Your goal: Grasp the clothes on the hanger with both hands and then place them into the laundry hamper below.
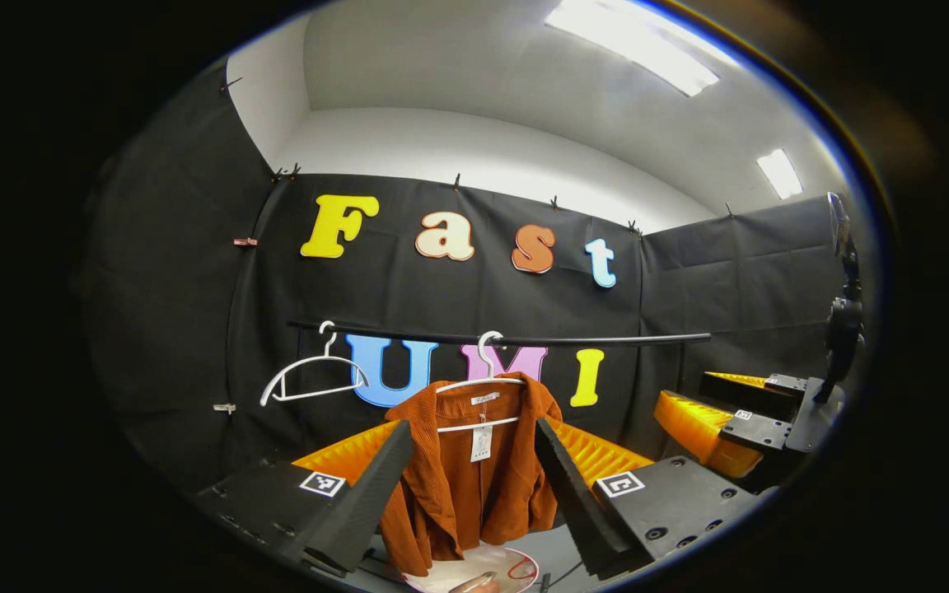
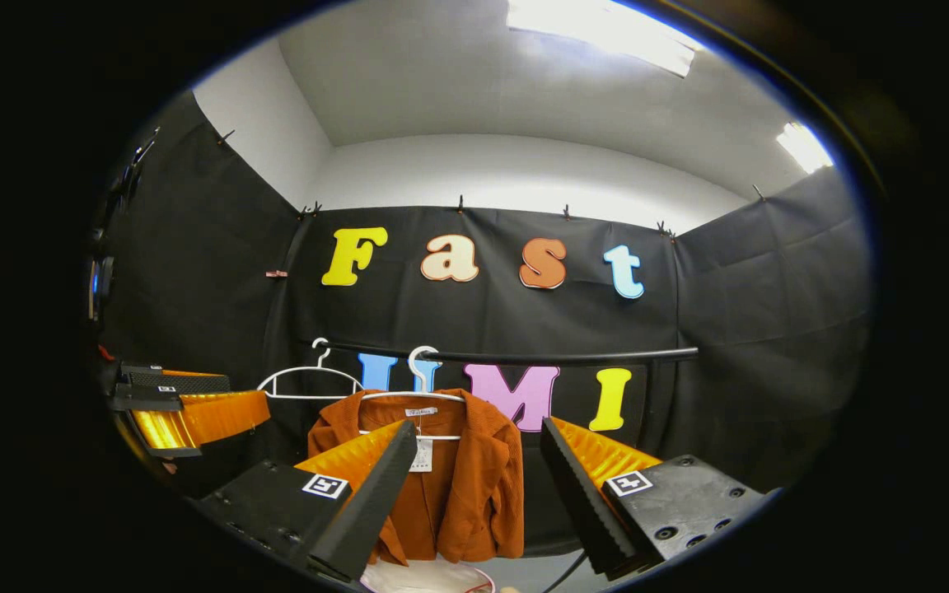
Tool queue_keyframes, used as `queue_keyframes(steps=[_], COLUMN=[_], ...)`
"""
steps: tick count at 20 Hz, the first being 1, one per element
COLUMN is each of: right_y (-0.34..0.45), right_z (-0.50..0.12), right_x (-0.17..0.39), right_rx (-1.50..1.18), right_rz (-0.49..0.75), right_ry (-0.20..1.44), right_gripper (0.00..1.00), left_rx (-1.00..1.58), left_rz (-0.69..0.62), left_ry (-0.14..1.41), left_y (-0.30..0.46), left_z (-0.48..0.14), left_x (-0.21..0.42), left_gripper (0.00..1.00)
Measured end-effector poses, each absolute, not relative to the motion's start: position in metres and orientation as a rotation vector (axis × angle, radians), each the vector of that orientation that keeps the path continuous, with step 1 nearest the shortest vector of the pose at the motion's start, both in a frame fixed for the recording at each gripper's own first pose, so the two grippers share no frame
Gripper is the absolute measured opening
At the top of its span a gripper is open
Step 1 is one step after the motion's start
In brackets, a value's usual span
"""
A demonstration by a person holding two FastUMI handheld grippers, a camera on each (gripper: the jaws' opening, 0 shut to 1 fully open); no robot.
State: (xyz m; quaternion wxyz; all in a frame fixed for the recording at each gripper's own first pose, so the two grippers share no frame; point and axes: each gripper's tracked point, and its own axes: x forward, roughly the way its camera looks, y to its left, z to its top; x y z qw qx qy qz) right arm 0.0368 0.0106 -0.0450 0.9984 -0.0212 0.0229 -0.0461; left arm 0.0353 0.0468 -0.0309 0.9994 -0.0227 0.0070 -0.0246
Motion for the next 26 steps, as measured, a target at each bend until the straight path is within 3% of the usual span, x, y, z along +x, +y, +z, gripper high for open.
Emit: queue_keyframes(steps=[9,26], right_y=[-0.005,-0.025], right_z=[-0.110,-0.262], right_x=[0.145,0.230], right_rx=[0.015,0.012], right_rz=[0.007,0.144], right_ry=[0.072,0.233], right_gripper=[0.98,0.98], left_rx=[-0.074,-0.196], left_rz=[0.066,0.228], left_ry=[0.048,0.189], left_y=[0.064,0.106], left_z=[-0.079,-0.212], left_x=[0.119,0.210], left_gripper=[0.95,0.95])
